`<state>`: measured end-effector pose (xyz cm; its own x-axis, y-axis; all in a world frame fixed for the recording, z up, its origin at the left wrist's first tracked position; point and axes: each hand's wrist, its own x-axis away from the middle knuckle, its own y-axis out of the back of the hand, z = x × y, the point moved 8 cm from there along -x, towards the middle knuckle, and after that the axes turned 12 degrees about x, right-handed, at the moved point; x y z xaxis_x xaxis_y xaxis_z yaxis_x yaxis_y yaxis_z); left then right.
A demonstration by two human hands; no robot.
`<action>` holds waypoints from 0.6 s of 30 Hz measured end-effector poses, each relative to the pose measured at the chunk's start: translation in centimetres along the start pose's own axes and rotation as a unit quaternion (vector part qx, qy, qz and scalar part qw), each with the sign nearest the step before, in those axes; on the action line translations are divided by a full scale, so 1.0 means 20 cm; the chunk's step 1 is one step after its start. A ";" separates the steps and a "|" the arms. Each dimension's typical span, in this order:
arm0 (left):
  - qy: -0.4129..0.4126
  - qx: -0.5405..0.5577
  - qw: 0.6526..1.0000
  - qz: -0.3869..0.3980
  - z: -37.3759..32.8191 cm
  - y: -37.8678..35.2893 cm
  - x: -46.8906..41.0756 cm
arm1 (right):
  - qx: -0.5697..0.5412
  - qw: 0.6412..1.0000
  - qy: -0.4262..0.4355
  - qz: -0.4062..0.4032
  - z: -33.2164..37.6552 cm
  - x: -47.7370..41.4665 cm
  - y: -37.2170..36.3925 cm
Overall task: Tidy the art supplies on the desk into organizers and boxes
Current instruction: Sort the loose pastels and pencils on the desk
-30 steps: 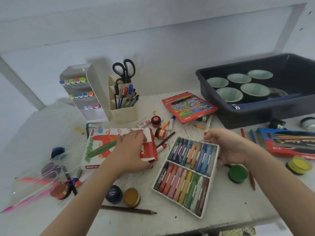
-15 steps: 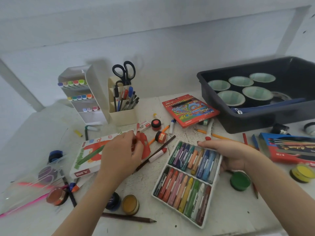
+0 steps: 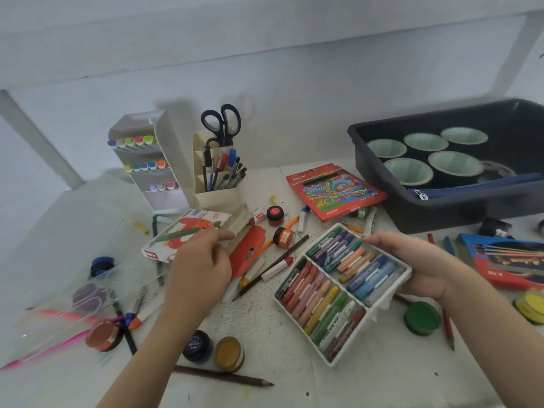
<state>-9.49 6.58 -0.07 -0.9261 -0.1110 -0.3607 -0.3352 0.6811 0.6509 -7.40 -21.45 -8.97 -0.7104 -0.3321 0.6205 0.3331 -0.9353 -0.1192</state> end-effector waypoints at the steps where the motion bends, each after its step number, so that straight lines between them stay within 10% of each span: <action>1: 0.004 -0.003 1.000 -0.001 0.00 0.00 0.00 | -0.002 1.000 0.010 -0.004 0.01 0.01 0.00; 18: -0.015 0.051 0.993 0.108 -0.08 -0.03 0.04 | -0.146 0.984 0.093 0.035 0.16 0.08 -0.05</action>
<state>-10.38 4.95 0.22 -0.9685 0.0665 -0.2398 -0.1078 0.7565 0.6450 -6.87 -20.68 -5.26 -0.8025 -0.3874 0.4537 0.2116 -0.8959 -0.3907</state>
